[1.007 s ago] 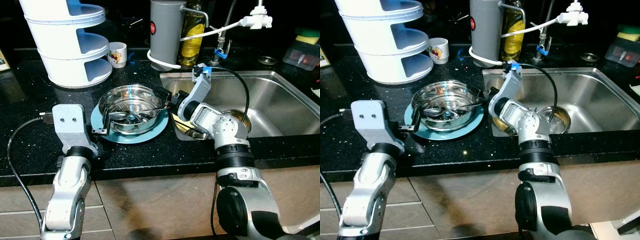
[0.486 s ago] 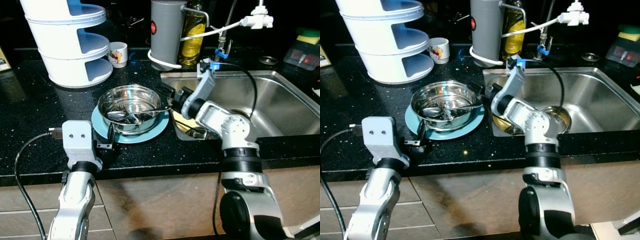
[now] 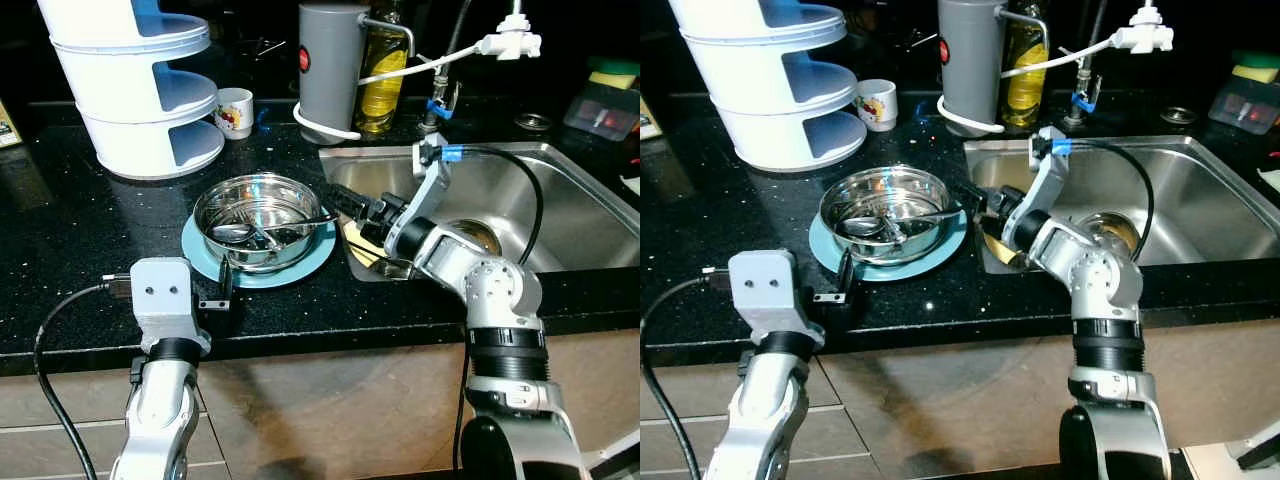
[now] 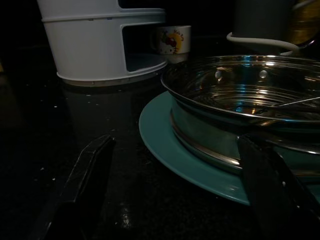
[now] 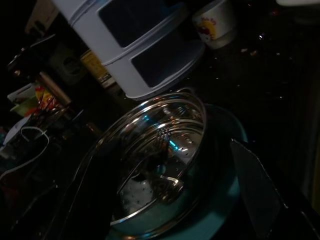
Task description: Kitchen organization
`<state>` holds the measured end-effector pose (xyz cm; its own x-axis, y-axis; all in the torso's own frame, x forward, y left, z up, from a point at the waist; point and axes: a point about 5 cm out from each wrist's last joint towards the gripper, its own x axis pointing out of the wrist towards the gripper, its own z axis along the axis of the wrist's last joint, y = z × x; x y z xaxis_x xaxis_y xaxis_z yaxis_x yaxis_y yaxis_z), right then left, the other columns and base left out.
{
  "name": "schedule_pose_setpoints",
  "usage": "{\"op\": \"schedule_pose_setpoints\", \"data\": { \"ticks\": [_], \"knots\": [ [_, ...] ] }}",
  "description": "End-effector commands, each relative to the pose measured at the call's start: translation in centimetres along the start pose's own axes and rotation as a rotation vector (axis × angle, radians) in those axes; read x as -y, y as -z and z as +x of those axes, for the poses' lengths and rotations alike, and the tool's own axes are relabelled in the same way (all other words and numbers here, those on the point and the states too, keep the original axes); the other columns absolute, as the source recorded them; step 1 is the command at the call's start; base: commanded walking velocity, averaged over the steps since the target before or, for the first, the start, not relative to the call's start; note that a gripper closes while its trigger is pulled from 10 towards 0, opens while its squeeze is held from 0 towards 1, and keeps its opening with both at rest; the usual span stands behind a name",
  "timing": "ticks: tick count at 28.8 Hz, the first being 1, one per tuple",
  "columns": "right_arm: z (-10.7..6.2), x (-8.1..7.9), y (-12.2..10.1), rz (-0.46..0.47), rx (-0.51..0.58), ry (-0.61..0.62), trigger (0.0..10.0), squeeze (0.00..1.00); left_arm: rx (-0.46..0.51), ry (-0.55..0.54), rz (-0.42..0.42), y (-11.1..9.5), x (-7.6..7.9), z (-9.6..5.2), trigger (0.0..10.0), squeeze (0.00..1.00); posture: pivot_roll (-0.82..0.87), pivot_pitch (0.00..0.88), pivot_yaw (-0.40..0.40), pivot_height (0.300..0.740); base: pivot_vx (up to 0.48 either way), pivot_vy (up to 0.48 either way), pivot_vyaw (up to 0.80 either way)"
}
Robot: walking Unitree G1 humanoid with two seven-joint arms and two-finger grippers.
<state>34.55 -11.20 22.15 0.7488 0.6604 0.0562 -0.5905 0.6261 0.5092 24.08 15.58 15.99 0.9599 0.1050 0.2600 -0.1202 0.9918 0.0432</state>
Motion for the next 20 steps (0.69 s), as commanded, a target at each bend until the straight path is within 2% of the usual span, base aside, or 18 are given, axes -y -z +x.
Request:
{"op": "schedule_pose_setpoints", "data": {
  "ticks": [1,4,10,15,20],
  "knots": [
    [-0.1,-0.4,0.0,-0.042,0.012,-0.017,10.0,0.00,-0.026,-0.030,0.036,0.6,-0.6,-0.3,10.0,0.00,0.04,0.000,-0.046,0.740,0.000,0.000,0.00],
    [0.1,-0.6,1.0,-0.075,-0.006,-0.016,10.0,0.00,0.000,-0.053,0.047,0.2,-1.0,-0.3,10.0,0.00,0.05,0.000,-0.048,0.740,0.000,0.000,0.00],
    [0.5,-0.6,2.1,-0.099,-0.034,0.004,10.0,0.00,0.054,-0.059,0.057,-1.1,-0.8,-0.6,10.0,0.00,0.05,0.000,-0.049,0.740,0.000,0.000,0.00],
    [1.0,-0.5,2.9,-0.094,-0.033,0.033,10.0,0.00,0.082,-0.035,0.003,-2.1,0.1,-1.1,10.0,0.00,0.05,0.000,-0.050,0.740,0.000,0.000,0.00],
    [1.3,-0.5,3.1,-0.087,-0.017,0.038,10.0,0.00,0.068,-0.020,-0.049,-2.3,0.6,-1.4,10.0,0.00,0.06,0.000,-0.053,0.740,0.000,0.000,0.00]
  ]
}}
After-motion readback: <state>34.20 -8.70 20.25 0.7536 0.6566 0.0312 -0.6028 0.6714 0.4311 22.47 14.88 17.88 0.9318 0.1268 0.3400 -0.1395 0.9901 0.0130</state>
